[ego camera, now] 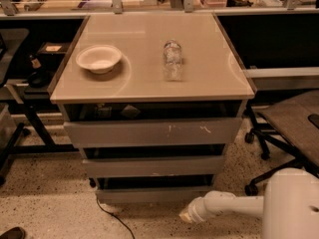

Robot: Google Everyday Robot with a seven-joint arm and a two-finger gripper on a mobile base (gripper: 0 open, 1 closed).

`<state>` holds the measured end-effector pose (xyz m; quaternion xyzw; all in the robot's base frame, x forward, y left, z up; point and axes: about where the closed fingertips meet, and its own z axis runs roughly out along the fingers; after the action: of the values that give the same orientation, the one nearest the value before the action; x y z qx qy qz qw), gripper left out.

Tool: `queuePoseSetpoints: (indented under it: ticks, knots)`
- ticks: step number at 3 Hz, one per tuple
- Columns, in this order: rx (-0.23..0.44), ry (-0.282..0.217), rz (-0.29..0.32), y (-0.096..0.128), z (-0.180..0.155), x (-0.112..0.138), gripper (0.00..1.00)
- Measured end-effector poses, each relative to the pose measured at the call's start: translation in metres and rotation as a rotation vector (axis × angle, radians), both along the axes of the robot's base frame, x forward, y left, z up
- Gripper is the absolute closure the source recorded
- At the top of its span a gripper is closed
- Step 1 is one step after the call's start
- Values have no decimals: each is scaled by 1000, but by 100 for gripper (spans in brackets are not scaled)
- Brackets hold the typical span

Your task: Close bottom drawer

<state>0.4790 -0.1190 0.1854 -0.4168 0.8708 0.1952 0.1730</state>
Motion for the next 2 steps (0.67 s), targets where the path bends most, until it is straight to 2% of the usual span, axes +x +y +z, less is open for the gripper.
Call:
queuePoseSetpoints:
  ticks: [2]
  knots:
    - [-21, -118, 47, 21, -10, 70, 100]
